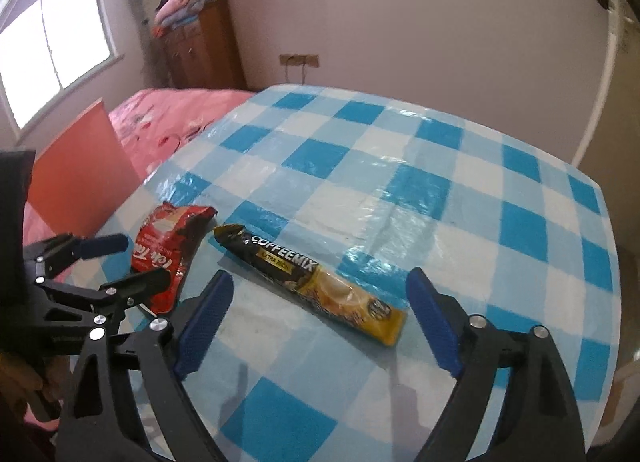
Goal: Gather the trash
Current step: 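Move both tools from the bucket back over the table, then grasp the red milk tea packet with the left gripper while the right gripper grasps the Coffeemix stick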
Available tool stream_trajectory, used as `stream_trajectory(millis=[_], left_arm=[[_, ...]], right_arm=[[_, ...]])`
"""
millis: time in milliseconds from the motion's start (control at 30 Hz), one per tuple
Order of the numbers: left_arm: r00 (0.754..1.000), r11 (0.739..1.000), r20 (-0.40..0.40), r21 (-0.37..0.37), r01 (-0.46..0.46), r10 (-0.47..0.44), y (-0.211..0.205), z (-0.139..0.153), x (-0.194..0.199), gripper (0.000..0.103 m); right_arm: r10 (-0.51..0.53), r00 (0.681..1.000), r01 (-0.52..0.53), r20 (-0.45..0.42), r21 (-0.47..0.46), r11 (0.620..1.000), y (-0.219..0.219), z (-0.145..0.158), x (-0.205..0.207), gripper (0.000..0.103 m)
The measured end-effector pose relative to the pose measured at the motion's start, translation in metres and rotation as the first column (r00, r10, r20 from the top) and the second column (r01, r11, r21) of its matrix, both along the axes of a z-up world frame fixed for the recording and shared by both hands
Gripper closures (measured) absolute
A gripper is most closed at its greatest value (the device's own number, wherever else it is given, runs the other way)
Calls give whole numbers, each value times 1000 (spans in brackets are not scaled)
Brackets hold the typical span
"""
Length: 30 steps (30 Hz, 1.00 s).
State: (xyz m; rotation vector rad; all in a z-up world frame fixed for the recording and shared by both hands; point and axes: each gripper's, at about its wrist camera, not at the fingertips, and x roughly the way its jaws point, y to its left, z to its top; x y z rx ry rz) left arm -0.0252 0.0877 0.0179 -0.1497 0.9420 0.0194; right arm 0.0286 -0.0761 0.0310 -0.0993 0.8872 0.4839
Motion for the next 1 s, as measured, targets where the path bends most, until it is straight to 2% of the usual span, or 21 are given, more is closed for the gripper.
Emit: stream_trajectory(millis=[333,400,633,700,800,1000], left_arm=[[1000,1000,-26,18,-17,17,-1,-12,14,17],[999,1000,-32,21,-18,18,0,-14,15,23],[1000,999,-27,34,-15,16,0,-17,19,26],[1000,998,-20,54,-22,23,0,-17,18,36],[1000,998,-16,57,-17,18,0,-16,18,39],[1000,997,-6,71,-12,12,0,-16,15,48]], right_arm=[[81,996,-82,-23,-68,994,23,-19,20,19],[85,996,-88,-33,-71,994,23,-22,24,23],[120,992,-124,-45,-95,988,27,-29,25,40],[133,990,-138,-48,-104,985,30,-31,23,43],[135,990,-140,-43,-128,982,33,-33,18,45],[145,988,-153,-59,-144,978,36,-33,10,57]])
